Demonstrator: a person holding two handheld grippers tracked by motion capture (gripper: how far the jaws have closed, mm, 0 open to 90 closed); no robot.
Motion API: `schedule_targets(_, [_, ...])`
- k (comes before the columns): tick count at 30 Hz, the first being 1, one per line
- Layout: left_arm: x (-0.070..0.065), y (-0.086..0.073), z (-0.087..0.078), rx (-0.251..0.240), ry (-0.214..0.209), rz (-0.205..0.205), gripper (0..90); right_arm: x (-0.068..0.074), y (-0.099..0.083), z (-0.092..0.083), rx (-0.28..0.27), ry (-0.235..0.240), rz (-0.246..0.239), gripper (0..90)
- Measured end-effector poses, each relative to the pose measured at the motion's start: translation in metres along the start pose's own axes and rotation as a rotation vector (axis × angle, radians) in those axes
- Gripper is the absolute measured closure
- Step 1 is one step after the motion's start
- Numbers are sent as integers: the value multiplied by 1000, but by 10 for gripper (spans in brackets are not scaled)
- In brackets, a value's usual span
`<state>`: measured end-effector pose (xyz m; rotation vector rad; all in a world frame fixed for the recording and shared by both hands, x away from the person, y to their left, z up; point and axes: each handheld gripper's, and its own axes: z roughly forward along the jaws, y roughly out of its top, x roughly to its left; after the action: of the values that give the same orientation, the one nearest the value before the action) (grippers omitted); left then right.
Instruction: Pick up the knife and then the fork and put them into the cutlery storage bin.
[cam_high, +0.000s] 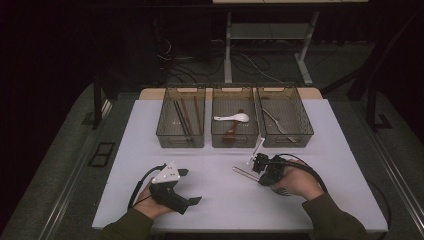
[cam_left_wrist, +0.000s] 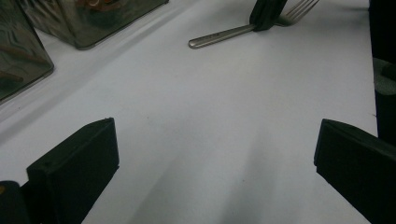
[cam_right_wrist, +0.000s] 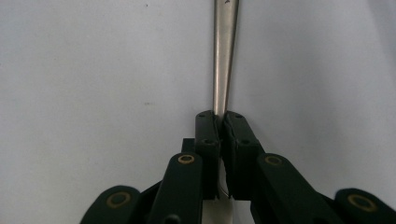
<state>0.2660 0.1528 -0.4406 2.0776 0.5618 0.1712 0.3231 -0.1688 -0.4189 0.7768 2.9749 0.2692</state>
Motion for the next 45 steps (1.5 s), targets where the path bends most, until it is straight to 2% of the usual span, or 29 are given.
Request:
schedule_targets(2, [0, 0, 0, -3, 0, -2, 0, -1, -1, 0, -14, 2, -6, 849])
schedule_targets(5, [0, 0, 0, -3, 0, -2, 0, -3, -5, -1, -36, 26, 16, 849])
schedule_targets(6, [0, 0, 0, -3, 0, -2, 0, -5, -7, -2, -36, 21, 7, 849])
schedule_targets(7, [0, 0, 0, -3, 0, -3, 0, -5, -8, -3, -44, 28, 22, 849])
schedule_targets(8, [0, 0, 0, -4, -1, -4, 0, -7, -9, -3, -47, 12, 14, 849])
schedule_targets(9, [0, 0, 0, -4, -1, -4, 0, -8, -11, -4, -53, 25, 23, 849])
schedule_targets(10, [0, 0, 0, -4, 0, -4, 0, -9, -12, -5, -64, 35, 34, 848])
schedule_targets(11, [0, 0, 0, -4, 0, -4, 0, -11, -13, -6, -76, 22, 33, 848])
schedule_targets(15, [0, 0, 0, -5, 0, -3, 0, -15, -19, -10, -119, 20, 51, 848])
schedule_targets(18, [0, 0, 0, -5, 0, -2, 0, -17, -23, -14, -155, 26, 80, 848])
schedule_targets(22, [0, 0, -1, -5, 0, -2, 0, -24, -30, -16, -201, 7, 99, 848])
schedule_targets(24, [0, 0, -1, -6, 0, -2, 0, -27, -33, -17, -240, 6, 94, 847])
schedule_targets(26, [0, 0, 0, -7, 2, -2, 0, -29, -35, -19, -276, 27, 132, 848])
schedule_targets(28, [0, 0, -1, -6, 1, -1, 0, -32, -37, -20, -294, 10, 143, 848])
schedule_targets(32, [1, 0, -1, -7, 2, -1, 0, -37, -41, -25, -340, 5, 167, 847])
schedule_targets(36, [2, 0, -1, -6, 1, -5, 0, -45, -48, -31, -415, 7, 211, 847])
schedule_targets(45, [6, -2, -4, -19, 7, -21, 0, -59, -63, -43, -529, -26, 292, 847])
